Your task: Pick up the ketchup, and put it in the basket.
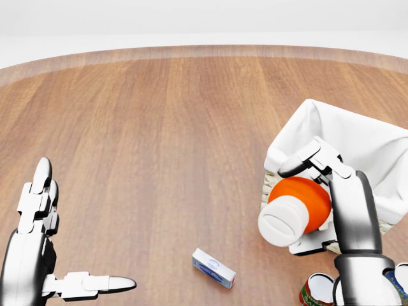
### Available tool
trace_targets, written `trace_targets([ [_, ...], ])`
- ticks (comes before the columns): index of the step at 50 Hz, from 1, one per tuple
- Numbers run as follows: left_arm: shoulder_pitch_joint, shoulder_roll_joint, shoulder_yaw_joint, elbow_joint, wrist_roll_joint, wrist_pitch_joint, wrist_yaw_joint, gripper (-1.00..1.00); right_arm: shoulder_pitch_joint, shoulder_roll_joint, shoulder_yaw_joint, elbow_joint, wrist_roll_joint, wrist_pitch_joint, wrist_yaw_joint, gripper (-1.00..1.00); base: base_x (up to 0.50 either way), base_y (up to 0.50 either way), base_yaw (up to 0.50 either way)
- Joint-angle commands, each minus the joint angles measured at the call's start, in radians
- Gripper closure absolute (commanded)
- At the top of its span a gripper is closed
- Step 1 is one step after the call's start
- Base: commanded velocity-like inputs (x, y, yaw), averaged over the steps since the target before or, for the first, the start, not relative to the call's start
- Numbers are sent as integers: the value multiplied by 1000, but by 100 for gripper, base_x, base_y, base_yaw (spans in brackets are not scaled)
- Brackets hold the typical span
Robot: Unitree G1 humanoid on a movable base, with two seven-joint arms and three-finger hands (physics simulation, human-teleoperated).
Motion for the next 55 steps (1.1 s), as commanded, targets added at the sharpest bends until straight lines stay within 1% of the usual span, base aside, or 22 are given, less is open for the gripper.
trace_targets([
  [1,-8,1,2,8,1,3,3,-100,-128,-54,-66,92,-81,0,26,100,0,0,0],
  [2,-6,1,2,5,0,5,3,-100,-159,-75,-78,118,-96,0,33,100,0,0,0],
  [5,-4,0,0,4,2,3,4,-100,-198,-103,-97,184,-110,0,29,100,0,0,0],
  [9,-8,1,2,10,0,3,4,-100,-214,-120,-103,211,-133,0,33,100,0,0,0],
  [13,-7,2,4,7,-2,3,3,-100,-258,-160,-111,253,-189,0,57,100,0,0,0],
  [17,-12,2,5,17,-2,2,5,-100,-281,-181,-123,262,-227,0,80,100,0,0,0],
  [25,-8,1,4,14,-1,-1,5,-100,-290,-197,-131,221,-296,0,133,100,0,0,0],
  [27,-10,1,2,18,1,0,7,-100,-303,-215,-132,236,-340,0,138,100,0,0,0],
  [34,-10,2,1,18,0,-1,6,-100,-338,-255,-147,283,-412,0,177,100,0,0,0],
  [41,-13,2,3,18,-4,1,6,-100,-383,-297,-161,379,-448,0,179,100,0,0,0],
  [42,-12,2,1,19,-2,-2,6,-100,-391,-303,-162,392,-452,0,182,100,0,0,0],
  [50,-14,3,5,23,-6,-2,5,-100,-408,-316,-162,433,-455,0,176,100,0,0,0],
  [54,-15,2,3,26,-4,-4,6,-100,-425,-330,-158,476,-469,0,171,100,0,0,0],
  [55,-16,2,3,25,-5,-2,6,-100,-431,-336,-157,482,-475,0,176,100,0,0,0],
])
